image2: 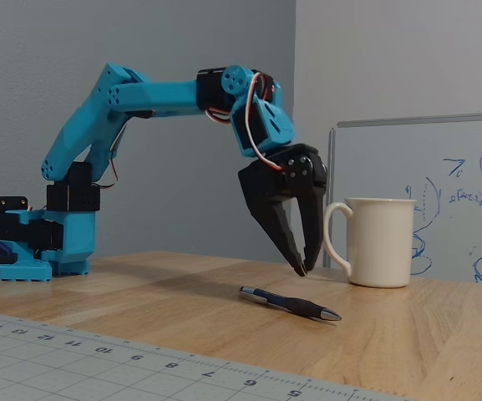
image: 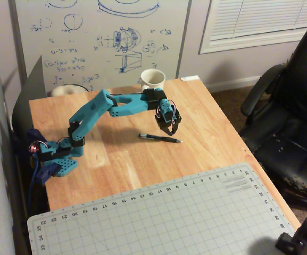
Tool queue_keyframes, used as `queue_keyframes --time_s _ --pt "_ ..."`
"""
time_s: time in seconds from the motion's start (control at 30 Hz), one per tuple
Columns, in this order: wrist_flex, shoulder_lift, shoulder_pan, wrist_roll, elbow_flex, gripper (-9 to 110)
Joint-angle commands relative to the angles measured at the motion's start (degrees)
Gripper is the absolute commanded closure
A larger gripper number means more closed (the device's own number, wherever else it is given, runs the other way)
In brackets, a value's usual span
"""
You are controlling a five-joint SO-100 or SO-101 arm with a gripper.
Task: Touch the pen.
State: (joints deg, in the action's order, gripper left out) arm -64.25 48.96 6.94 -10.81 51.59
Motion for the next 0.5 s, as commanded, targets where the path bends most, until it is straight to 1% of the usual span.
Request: queue_keyframes --time_s 0.0,0.47 --pt "0.97 0.44 0.0 -0.44 -6.24 101" --pt "0.44 -0.97 -0.26 -0.44 -6.15 101"
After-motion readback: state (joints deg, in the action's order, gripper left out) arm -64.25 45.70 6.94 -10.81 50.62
